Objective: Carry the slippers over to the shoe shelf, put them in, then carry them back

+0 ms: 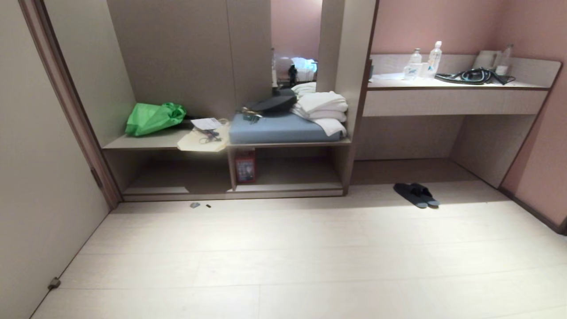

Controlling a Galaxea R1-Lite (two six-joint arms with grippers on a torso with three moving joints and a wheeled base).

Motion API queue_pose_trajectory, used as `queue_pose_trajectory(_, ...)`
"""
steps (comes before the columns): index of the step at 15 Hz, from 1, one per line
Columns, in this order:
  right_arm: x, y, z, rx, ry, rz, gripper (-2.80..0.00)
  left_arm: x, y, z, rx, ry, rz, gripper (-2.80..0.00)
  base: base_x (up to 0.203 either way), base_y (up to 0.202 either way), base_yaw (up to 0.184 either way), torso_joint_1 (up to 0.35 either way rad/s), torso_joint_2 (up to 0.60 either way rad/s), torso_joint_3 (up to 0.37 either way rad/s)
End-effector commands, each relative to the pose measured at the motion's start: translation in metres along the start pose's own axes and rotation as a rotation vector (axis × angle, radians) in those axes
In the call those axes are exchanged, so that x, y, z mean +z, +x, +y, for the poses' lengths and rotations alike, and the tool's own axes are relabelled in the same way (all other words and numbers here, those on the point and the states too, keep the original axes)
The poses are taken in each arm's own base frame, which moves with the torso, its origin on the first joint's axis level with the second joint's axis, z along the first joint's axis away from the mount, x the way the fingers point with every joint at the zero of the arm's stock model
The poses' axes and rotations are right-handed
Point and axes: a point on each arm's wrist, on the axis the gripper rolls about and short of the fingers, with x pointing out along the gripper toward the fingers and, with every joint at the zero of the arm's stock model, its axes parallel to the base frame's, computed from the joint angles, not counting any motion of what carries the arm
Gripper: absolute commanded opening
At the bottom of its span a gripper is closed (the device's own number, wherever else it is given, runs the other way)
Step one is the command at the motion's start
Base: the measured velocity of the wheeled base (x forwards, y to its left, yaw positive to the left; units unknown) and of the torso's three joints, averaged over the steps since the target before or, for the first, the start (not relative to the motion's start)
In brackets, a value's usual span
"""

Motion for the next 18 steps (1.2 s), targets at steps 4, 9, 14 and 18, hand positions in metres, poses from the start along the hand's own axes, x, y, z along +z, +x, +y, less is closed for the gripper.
queue_pose_trajectory(4, 0.0000, 0.0001, 0.0000, 0.001, 0.001, 0.002, -2.80, 0.0000, 0.0000, 0.0000, 0.000, -0.001, 0.000, -2.80, -0.197, 0.000, 0.001, 0.002, 0.00, 0.001)
queue_pose_trajectory(9, 0.0000, 0.0001, 0.0000, 0.001, 0.001, 0.002, -2.80, 0.0000, 0.0000, 0.0000, 0.000, -0.001, 0.000, -2.80, -0.198, 0.000, 0.001, 0.004, 0.00, 0.004)
queue_pose_trajectory(14, 0.0000, 0.0001, 0.0000, 0.001, 0.001, 0.002, -2.80, 0.0000, 0.0000, 0.0000, 0.000, -0.001, 0.000, -2.80, -0.196, 0.000, 0.001, 0.001, 0.00, 0.002)
queue_pose_trajectory(18, 0.0000, 0.0001, 0.0000, 0.001, 0.001, 0.002, -2.80, 0.0000, 0.0000, 0.0000, 0.000, -0.001, 0.000, -2.80, -0.194, 0.000, 0.000, 0.001, 0.00, 0.001)
